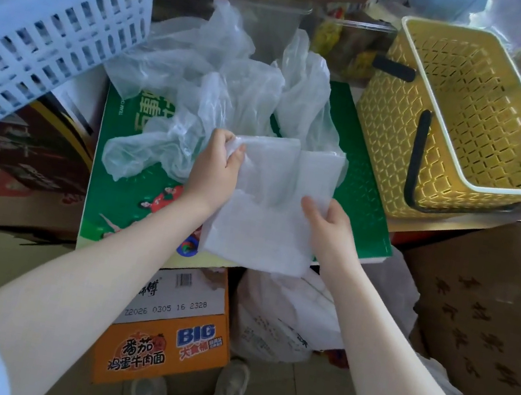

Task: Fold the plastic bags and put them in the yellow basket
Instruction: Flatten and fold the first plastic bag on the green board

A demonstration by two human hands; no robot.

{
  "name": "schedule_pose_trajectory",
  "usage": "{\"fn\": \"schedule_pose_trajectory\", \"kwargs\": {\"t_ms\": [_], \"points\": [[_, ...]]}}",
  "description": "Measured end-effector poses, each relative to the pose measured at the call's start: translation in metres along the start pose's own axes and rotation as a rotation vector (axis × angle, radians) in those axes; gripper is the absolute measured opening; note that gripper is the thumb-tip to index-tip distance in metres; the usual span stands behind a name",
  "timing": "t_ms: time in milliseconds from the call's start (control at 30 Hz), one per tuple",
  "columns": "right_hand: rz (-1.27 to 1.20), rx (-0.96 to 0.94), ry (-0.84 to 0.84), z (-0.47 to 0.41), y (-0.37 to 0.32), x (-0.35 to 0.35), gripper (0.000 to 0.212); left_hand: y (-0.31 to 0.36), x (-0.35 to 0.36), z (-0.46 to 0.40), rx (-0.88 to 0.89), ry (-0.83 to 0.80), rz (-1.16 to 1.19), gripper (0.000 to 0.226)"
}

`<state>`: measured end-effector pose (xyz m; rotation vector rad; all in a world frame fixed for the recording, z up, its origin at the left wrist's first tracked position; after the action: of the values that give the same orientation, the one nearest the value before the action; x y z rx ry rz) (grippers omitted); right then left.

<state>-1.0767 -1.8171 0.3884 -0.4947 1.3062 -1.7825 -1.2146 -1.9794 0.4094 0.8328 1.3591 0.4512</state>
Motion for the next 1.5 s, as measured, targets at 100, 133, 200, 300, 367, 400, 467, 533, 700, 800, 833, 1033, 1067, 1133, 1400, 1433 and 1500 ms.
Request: {"fn": "schedule_pose_trajectory", "kwargs": {"t_ms": [100,133,200,300,367,400,467,533,700,800,833,1033,1067,1133,1400,1433,1500], "points": [[-0.063,-0.025,0.037,-0.005,-0.005,0.003,0.026,0.009,-0.006,0.003,0.122,0.033,-0.056,0.037],[-0.100,-0.031,0.026,-0.006,-0.004,0.004,0.024,0.012,-0.012,0.007,0.206,0.078,-0.141,0.045],[-0.167,-0.020,-0.049,-0.007,0.000,0.011,0.021,0.023,-0.022,0.024,0.411,0.115,-0.267,0.050],[-0.063,0.016,-0.081,-0.015,0.008,0.021,0.036,0.025,-0.012,0.057,0.566,-0.113,-0.314,0.066],[0.078,0.033,-0.051,-0.026,0.010,0.027,0.036,0.021,0.000,0.075,0.605,-0.221,-0.428,0.067],[0.171,0.037,-0.041,-0.032,0.010,0.030,0.033,0.017,0.011,0.082,0.614,-0.283,-0.506,0.067],[0.399,0.022,-0.029,-0.038,0.002,0.038,0.037,0.006,0.032,0.089,0.622,-0.367,-0.677,0.067],[0.585,0.006,-0.030,-0.040,-0.001,0.045,0.042,-0.005,0.042,0.090,0.622,-0.364,-0.804,0.064],[0.862,0.003,0.042,-0.040,0.000,0.045,0.039,-0.030,0.044,0.087,0.556,-0.329,-0.841,0.063],[0.966,-0.104,0.103,-0.036,-0.005,0.046,0.037,-0.022,0.038,0.082,0.574,-0.270,-0.839,0.053],[0.998,-0.147,0.111,-0.034,-0.006,0.048,0.037,-0.018,0.037,0.078,0.579,-0.256,-0.854,0.050],[1.045,-0.183,0.106,-0.035,-0.010,0.055,0.042,-0.020,0.043,0.063,0.577,-0.264,-0.865,0.069],[1.038,-0.166,0.117,-0.034,-0.012,0.053,0.041,-0.023,0.041,0.063,0.544,-0.262,-0.867,0.078],[1.072,-0.330,0.171,-0.019,-0.028,0.055,0.042,-0.032,0.041,0.061,0.472,-0.281,-0.896,0.091],[1.034,-0.528,-0.232,0.020,0.028,0.084,0.072,-0.039,0.040,0.061,0.503,-0.313,-0.933,0.088],[1.066,-0.501,-0.251,0.014,0.032,0.082,0.078,-0.040,0.038,0.062,0.513,-0.307,-0.935,0.090],[1.132,-0.461,-0.268,0.007,0.034,0.078,0.084,-0.040,0.034,0.065,0.527,-0.295,-0.934,0.095]]}}
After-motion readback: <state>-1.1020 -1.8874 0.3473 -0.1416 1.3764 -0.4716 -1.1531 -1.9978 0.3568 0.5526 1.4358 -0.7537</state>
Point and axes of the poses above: each hand's wrist, its own z-axis away from the middle knuckle, its own x-axis out of the palm, y = z × x, the point moved 9 cm from there along -z, towards the middle knuckle, and after that the axes turned 13 degrees about -z, right-handed, at the moved point
